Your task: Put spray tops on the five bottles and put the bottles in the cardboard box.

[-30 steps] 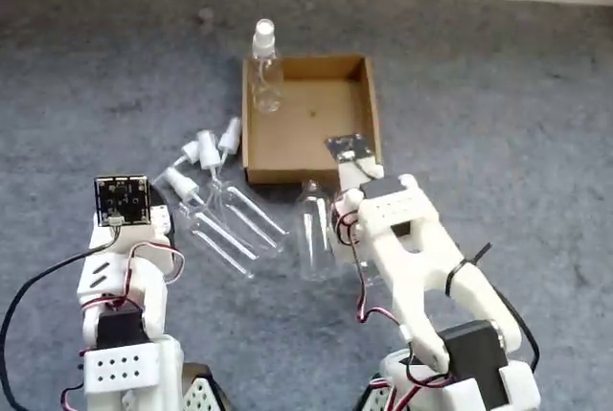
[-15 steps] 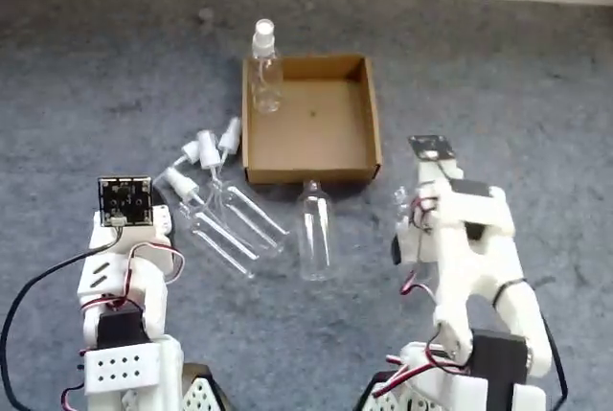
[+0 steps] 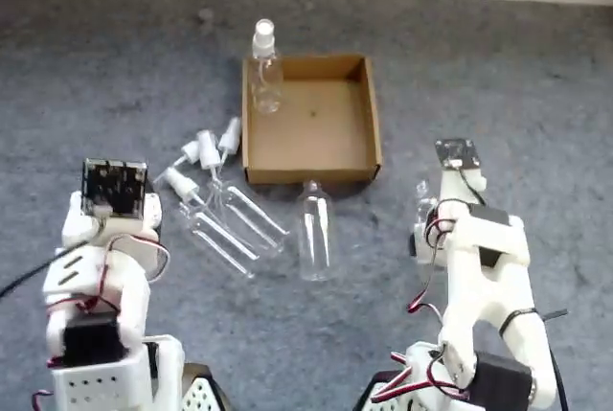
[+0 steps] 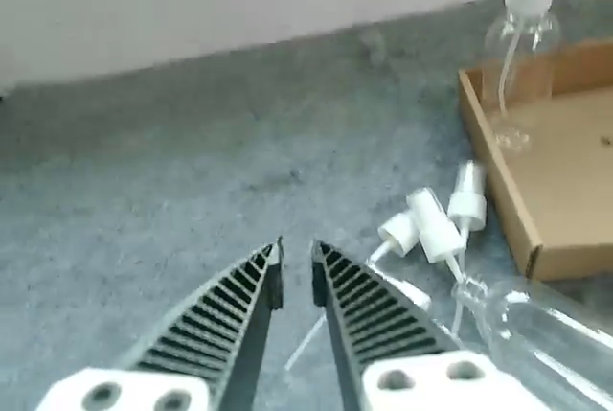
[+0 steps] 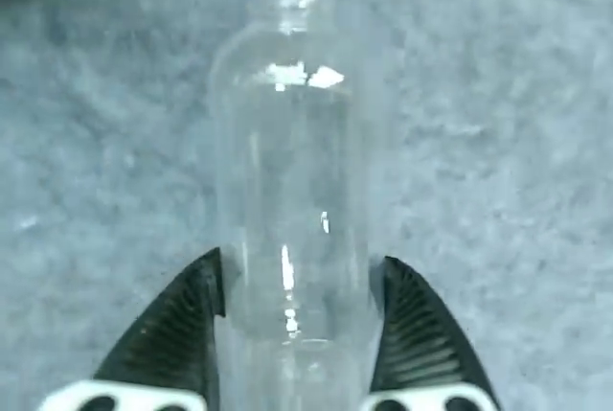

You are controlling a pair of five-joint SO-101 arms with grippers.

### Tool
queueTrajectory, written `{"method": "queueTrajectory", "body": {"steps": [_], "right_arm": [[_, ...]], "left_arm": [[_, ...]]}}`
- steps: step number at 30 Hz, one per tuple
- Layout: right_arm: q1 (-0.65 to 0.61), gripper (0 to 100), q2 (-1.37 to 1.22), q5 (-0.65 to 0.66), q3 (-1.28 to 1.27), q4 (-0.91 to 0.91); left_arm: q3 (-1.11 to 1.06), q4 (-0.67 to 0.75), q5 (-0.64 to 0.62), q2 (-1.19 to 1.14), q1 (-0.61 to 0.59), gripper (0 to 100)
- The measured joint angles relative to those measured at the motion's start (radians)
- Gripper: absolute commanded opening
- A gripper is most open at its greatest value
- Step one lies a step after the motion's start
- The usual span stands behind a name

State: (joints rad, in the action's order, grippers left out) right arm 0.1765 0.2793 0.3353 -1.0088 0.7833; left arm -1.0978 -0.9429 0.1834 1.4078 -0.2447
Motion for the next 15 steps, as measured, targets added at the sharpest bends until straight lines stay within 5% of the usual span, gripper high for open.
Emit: {"method": "queueTrajectory", "body": {"steps": [9, 15], "right_arm": [[0.0, 0.5, 0.002, -0.009, -0.025, -0.089], [-0.002, 0.5, 0.002, -0.009, -0.032, -0.101]], "left_arm": [[0.539, -0.222, 0.0, -0.744, 0.005, 12], [0.735, -0.27, -0.152, -1.169, 0.005, 13]]}}
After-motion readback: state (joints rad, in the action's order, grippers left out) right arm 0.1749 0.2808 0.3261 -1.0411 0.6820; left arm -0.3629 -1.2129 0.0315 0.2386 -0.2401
